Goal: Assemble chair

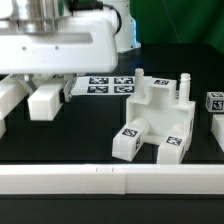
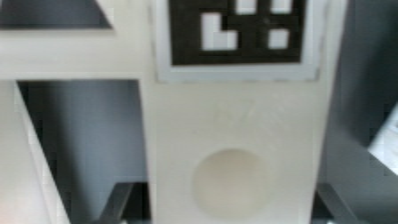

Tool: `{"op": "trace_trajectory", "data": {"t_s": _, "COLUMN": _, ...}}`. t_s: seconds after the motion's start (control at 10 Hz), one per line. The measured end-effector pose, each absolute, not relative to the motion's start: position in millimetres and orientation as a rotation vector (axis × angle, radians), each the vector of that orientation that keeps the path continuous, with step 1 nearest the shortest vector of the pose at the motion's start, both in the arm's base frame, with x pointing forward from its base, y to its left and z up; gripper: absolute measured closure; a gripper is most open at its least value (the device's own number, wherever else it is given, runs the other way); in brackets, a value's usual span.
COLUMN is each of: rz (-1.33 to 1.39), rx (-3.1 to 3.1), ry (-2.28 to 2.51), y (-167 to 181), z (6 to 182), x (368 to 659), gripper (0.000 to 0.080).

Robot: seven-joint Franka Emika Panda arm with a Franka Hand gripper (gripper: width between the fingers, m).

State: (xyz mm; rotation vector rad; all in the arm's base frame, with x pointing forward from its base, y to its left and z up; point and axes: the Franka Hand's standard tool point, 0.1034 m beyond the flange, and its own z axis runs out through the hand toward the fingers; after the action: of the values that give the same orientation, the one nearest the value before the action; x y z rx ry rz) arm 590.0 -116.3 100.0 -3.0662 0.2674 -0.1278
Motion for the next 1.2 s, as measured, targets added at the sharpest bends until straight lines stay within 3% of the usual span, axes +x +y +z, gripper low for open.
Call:
{"op": "trace_trajectory", "data": {"t_s": 0.1, "rz": -0.142, "rx": -3.054, "ry": 0.301, "y": -113.6, "z": 114.6, "x": 600.2, "gripper": 0.0511}}
{"op": "trace_trajectory", "data": {"t_s": 0.6, "rz": -0.139, "rx": -3.061, "ry": 0.298, "y": -112.8, "z": 110.8, "x": 601.0, "gripper": 0.0511}}
{"op": "trace_trajectory", "data": {"t_s": 1.0, "rz": -0.08, "rx": -2.974, "ry": 0.485, "y": -70.8, "z": 149.2, "x": 603.5, "gripper": 0.0511}}
{"op": "trace_trajectory", "data": {"t_s": 1.2, "rz": -0.08, "rx": -2.967, "ry": 0.529, "y": -68.6, "z": 147.4, "x": 603.8, "gripper": 0.0511}}
